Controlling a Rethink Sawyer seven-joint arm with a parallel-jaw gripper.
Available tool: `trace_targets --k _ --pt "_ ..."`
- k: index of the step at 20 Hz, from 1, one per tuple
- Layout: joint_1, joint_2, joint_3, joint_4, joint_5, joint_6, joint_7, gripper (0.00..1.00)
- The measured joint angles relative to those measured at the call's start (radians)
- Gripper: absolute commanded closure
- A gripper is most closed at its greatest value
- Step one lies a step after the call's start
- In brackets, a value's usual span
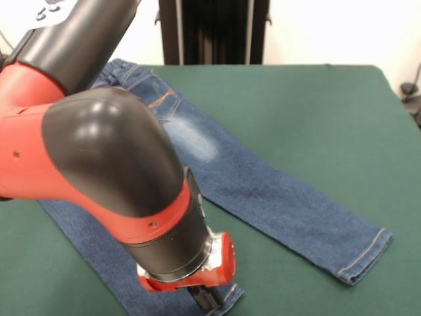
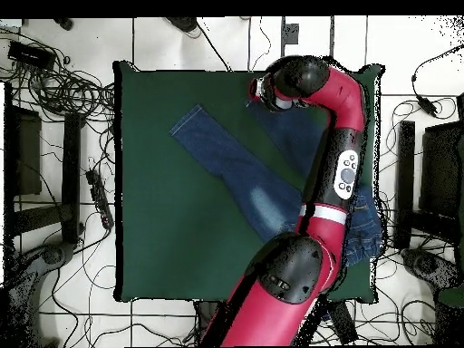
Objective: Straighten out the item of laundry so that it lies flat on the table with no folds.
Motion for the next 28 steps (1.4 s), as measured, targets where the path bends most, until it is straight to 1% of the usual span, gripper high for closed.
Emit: trace_targets --k 6,11,28 --pt "-0.012 0.017 0.011 -0.003 0.051 -0.036 0.000 1.00" --pt "-0.010 0.022 0.024 -0.005 0.053 -0.077 0.000 1.00" --pt "-0.009 0.035 0.059 -0.021 0.047 -0.124 0.000 1.00"
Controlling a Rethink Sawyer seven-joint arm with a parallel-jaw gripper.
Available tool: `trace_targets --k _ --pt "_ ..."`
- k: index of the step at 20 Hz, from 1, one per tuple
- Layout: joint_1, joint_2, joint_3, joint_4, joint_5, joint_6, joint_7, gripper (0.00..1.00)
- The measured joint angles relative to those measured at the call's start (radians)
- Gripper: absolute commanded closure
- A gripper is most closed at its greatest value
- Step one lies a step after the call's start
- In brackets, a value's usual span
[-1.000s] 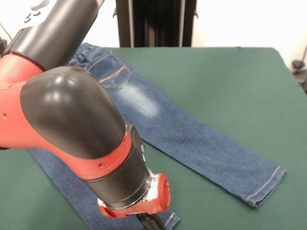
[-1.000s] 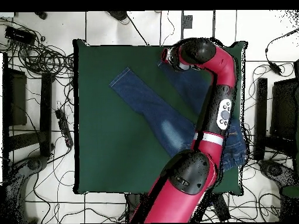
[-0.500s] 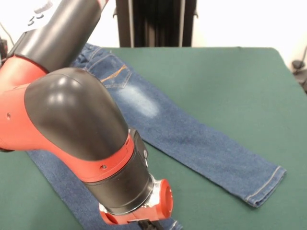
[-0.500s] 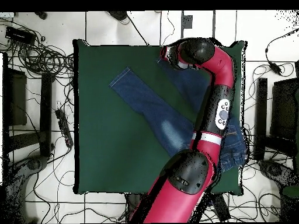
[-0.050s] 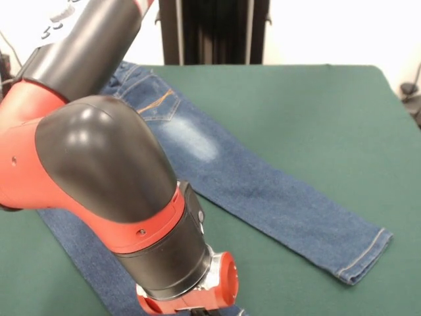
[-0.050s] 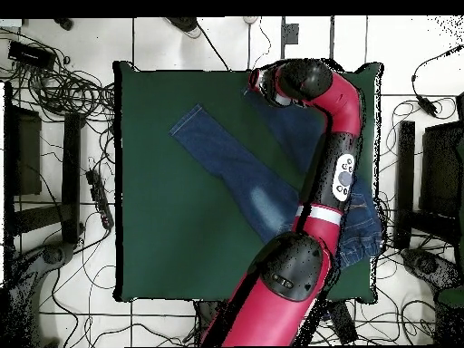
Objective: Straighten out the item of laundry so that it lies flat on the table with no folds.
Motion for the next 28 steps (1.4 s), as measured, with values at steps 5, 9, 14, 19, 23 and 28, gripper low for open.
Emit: trace_targets --k 5,9,14,19,23,28 --pt "0.000 0.005 0.015 -0.005 -0.003 -0.012 0.000 1.00" --pt "-0.002 0.009 0.030 -0.009 -0.004 -0.019 0.000 1.00" --pt "-0.006 0.018 0.051 -0.016 0.001 -0.029 0.000 1.00" --pt "-0.006 0.028 0.074 -0.019 0.006 -0.072 0.000 1.00" --pt "-0.005 0.036 0.088 -0.019 0.005 -0.134 -0.002 1.00" --pt "0.000 0.046 0.079 -0.011 0.002 -0.209 -0.027 1.00"
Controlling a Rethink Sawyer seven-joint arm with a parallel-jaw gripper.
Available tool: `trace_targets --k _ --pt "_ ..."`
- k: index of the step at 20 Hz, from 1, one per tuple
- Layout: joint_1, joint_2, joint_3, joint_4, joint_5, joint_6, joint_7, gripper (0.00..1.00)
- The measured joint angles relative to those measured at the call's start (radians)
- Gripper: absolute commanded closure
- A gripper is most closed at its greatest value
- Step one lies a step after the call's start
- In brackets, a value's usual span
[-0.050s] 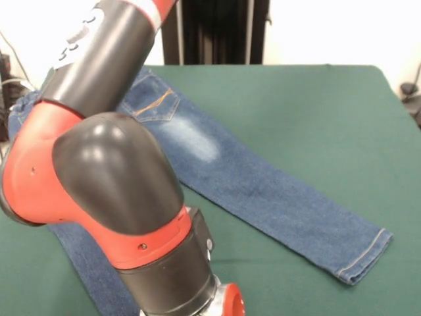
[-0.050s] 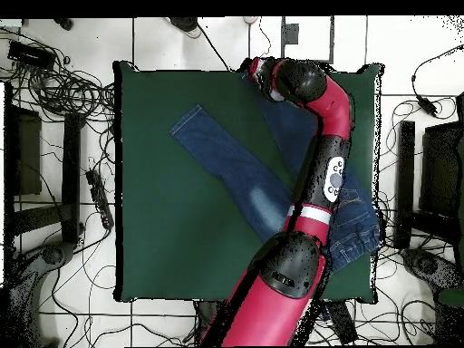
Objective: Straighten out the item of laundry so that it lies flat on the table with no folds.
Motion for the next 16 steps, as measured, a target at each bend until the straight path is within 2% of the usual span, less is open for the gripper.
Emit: trace_targets --k 6,7,11,15,16 --pt "0.003 -0.061 -0.131 0.124 -0.010 -0.117 -0.007 1.00" --pt "0.005 -0.104 -0.182 0.184 -0.014 -0.145 -0.007 1.00" --pt "0.016 -0.205 -0.267 0.293 -0.016 -0.157 -0.007 1.00" --pt "0.036 -0.290 -0.325 0.355 -0.016 -0.157 -0.007 1.00" --pt "0.049 -0.338 -0.355 0.386 -0.015 -0.157 -0.007 1.00"
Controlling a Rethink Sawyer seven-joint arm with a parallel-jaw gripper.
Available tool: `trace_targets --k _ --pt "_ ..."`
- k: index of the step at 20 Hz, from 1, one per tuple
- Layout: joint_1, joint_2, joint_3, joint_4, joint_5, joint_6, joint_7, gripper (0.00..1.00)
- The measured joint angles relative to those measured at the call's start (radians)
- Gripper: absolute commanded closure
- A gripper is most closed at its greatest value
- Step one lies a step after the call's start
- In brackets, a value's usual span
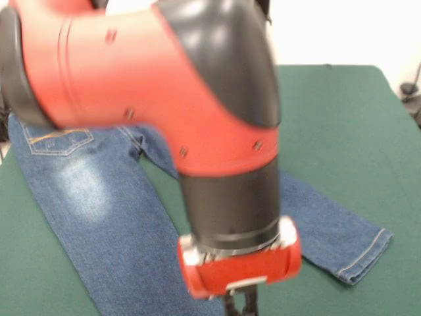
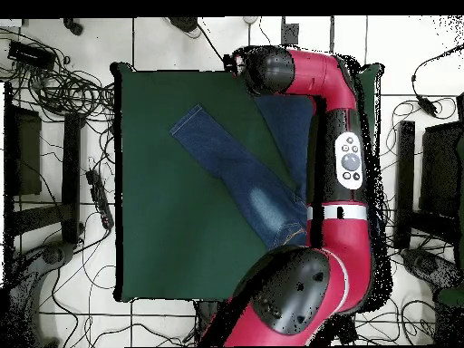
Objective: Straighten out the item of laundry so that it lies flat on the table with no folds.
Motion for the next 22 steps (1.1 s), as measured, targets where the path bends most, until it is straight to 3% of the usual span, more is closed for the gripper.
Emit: trace_targets --k 6,11,15,22 --pt "0.033 -0.122 -0.068 0.077 0.002 -0.025 0.000 1.00" --pt "0.071 -0.186 -0.115 0.082 0.007 -0.017 0.000 1.00" --pt "0.110 -0.195 -0.147 0.056 0.014 0.058 0.000 1.00" --pt "0.167 -0.179 -0.190 0.010 0.015 0.323 0.000 1.00"
